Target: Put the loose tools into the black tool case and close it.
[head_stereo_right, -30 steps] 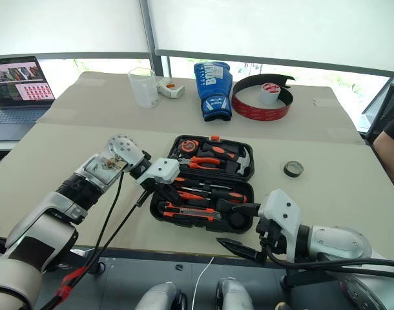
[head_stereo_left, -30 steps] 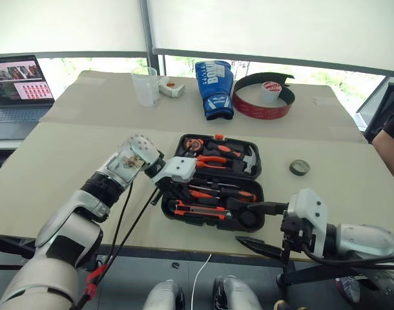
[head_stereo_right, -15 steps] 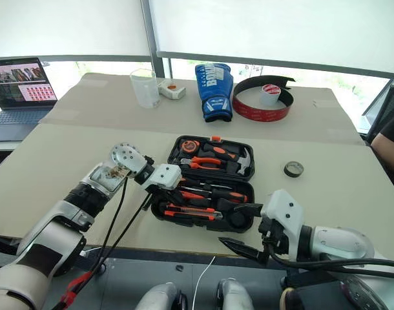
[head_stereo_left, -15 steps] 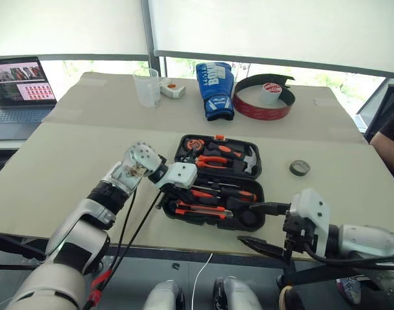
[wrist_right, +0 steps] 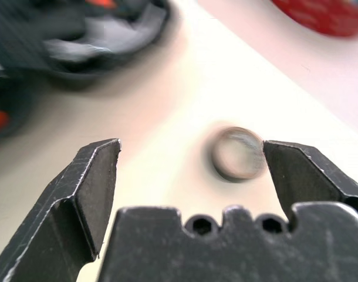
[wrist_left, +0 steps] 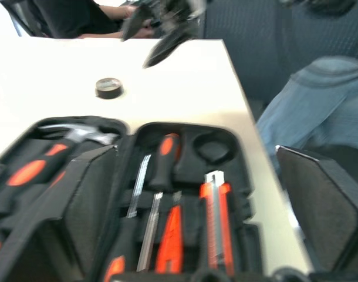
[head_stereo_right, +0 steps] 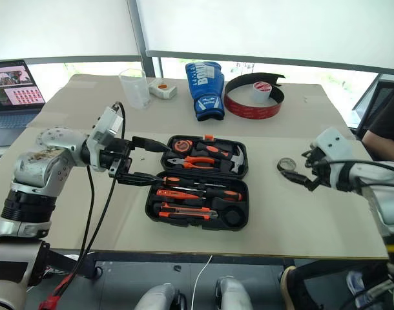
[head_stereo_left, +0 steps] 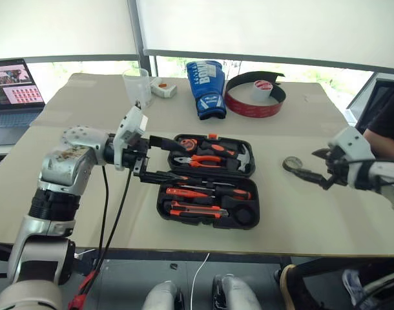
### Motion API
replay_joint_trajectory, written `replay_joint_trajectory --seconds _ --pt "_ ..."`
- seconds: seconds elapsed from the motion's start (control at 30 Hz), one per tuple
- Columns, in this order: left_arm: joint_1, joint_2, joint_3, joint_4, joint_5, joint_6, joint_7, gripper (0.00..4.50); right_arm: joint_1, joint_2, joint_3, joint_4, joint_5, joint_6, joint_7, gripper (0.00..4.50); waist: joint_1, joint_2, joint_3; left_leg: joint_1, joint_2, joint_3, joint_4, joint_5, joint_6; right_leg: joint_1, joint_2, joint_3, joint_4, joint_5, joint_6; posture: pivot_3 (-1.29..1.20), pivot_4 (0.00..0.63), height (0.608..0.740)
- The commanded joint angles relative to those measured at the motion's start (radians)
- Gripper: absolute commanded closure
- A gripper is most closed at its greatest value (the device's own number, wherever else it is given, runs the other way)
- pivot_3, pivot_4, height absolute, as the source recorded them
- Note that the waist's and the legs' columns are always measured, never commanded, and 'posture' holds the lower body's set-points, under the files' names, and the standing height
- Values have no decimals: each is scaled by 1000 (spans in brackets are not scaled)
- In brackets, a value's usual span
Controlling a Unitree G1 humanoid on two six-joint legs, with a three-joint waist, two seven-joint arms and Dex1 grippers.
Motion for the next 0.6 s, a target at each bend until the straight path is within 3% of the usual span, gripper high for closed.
replay_joint_trajectory --seconds 0.03,0.23,0.33,0.6 --pt "31 37 31 -100 -20 24 29 40 -124 48 65 197 -106 -102 53 0 -1 1 0 1 0 0 -2 1 -1 0 0 0 0 1 -3 0 150 727" --pt "103 66 58 -150 -5 1 79 40 -281 141 144 497 -237 -247 85 0 -6 3 2 2 0 0 -5 2 -3 0 0 -2 0 2 -9 0 150 727" --pt "112 77 62 -164 -7 3 92 0 -326 177 134 594 -259 -291 90 729 -8 3 2 2 0 0 -6 2 -4 0 -1 -2 0 2 -8 0 150 727" --pt "117 94 35 -155 16 -27 73 0 -359 207 109 681 -286 -377 95 3550 -16 3 2 4 0 0 -6 5 -9 1 -1 -1 2 1 -8 0 150 727"
